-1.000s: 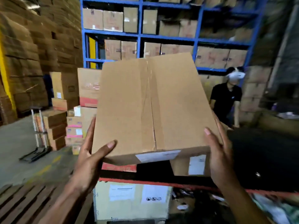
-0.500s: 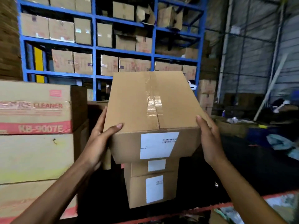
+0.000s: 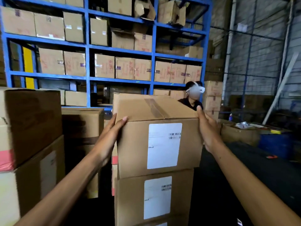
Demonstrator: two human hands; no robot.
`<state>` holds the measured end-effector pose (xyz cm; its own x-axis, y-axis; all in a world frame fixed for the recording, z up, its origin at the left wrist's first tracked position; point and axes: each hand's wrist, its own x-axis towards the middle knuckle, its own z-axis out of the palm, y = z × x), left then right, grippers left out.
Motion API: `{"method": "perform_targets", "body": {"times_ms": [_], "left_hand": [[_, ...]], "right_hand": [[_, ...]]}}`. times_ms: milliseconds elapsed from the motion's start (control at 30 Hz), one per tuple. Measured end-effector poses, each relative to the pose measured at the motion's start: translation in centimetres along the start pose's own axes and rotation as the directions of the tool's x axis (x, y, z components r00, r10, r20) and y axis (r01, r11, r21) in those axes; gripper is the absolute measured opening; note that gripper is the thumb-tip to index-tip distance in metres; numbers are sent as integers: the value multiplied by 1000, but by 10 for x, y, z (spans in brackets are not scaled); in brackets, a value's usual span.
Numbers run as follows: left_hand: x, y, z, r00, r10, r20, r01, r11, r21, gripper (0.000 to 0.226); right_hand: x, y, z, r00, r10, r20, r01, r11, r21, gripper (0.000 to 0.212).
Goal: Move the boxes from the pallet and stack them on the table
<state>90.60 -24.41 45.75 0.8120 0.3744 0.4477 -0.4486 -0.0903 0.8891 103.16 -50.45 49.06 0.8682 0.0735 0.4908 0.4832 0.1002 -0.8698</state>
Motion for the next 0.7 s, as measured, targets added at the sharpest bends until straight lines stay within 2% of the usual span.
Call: {"method": "perform_targets", "body": {"times_ms": [33, 133, 200, 367, 467, 600, 700], "left_hand": [[4, -8, 2, 1000, -22, -4, 22, 1000, 17, 80], [7, -23, 16, 1000, -5, -19, 6, 999, 51, 45], [9, -24, 23, 998, 4, -55, -2, 999, 40, 34], [15, -27, 23, 992, 12, -123, -9, 999, 32, 29], [10, -30, 25, 989, 22, -143, -16, 999, 43, 33], [1, -29, 28, 986, 27, -167, -17, 998, 58, 35], [-11, -30, 33, 982, 37, -185, -17, 994, 107, 26]], "right_hand": [[6, 8, 1, 999, 21, 29, -20, 1000, -22, 27], [17, 27, 6, 998, 47, 34, -46, 999, -14, 31], [24, 32, 9, 999, 31, 36, -31, 1000, -3, 27], [38, 42, 13, 996, 5, 86, -9, 999, 46, 31], [38, 45, 10, 995, -51, 90, 47, 998, 45, 20], [36, 47, 6, 989, -3, 151, 1, 1000, 17, 29], [34, 59, -1, 980, 57, 189, -54, 998, -20, 31]]}}
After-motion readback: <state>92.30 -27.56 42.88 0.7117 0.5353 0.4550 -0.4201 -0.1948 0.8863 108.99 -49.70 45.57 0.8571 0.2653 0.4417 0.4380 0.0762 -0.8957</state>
